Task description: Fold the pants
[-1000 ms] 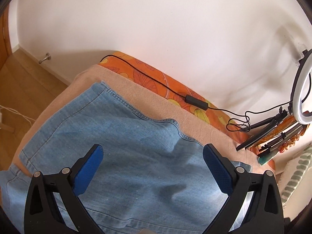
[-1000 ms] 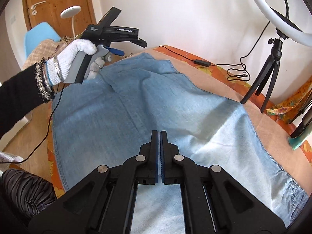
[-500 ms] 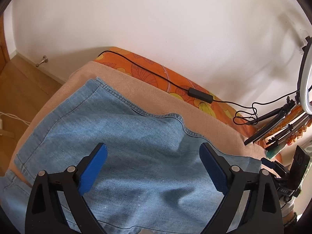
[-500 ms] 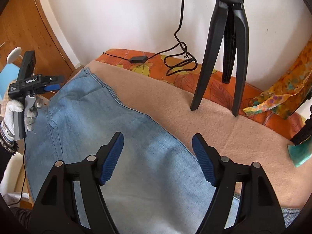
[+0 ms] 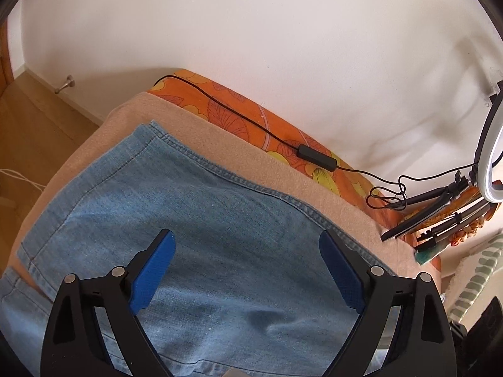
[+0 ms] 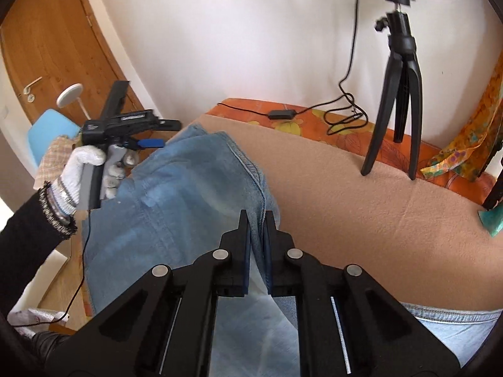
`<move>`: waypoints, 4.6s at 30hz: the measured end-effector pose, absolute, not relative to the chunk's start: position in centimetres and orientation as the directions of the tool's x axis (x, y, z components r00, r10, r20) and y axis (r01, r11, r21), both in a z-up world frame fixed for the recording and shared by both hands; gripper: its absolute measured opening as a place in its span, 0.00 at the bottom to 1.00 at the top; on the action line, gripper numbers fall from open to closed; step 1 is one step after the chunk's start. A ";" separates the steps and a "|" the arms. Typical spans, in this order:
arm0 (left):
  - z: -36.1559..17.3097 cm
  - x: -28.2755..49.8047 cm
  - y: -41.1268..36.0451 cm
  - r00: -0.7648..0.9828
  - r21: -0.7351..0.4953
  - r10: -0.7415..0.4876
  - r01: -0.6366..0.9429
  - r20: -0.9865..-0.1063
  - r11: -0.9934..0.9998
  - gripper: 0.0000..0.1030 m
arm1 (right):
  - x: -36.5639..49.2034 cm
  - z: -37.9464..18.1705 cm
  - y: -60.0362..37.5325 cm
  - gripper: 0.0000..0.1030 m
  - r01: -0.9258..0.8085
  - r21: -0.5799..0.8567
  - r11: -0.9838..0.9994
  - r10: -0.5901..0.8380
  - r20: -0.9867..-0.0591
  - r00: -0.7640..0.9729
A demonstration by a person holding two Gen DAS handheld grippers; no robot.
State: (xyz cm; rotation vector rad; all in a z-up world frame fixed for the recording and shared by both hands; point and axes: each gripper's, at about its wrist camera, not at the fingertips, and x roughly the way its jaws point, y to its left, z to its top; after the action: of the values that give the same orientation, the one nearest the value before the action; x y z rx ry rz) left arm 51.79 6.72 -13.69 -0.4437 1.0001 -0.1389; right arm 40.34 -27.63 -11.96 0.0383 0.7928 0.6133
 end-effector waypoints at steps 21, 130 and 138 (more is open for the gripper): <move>-17.5 49.8 -0.4 0.437 -0.079 -0.093 0.050 -0.894 0.996 0.56 | 27.0 -17.8 -16.2 0.07 -0.759 0.160 0.631 0.528 -0.806 0.269; -20.2 17.8 25.9 0.867 -0.386 -0.042 -0.176 -0.496 0.905 0.04 | 45.1 -19.6 15.6 0.09 -0.724 0.282 0.629 0.593 -0.776 0.213; -22.0 17.5 27.2 0.822 -0.422 -0.047 -0.242 -0.568 0.874 0.13 | 45.7 -21.9 15.6 0.11 -0.681 0.236 0.694 0.503 -0.835 0.222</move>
State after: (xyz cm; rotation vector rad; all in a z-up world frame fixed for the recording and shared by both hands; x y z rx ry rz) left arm 17.51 27.22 -21.98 -0.5041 0.6028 0.1087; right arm 45.74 15.55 -21.90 -0.1950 1.0684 0.8241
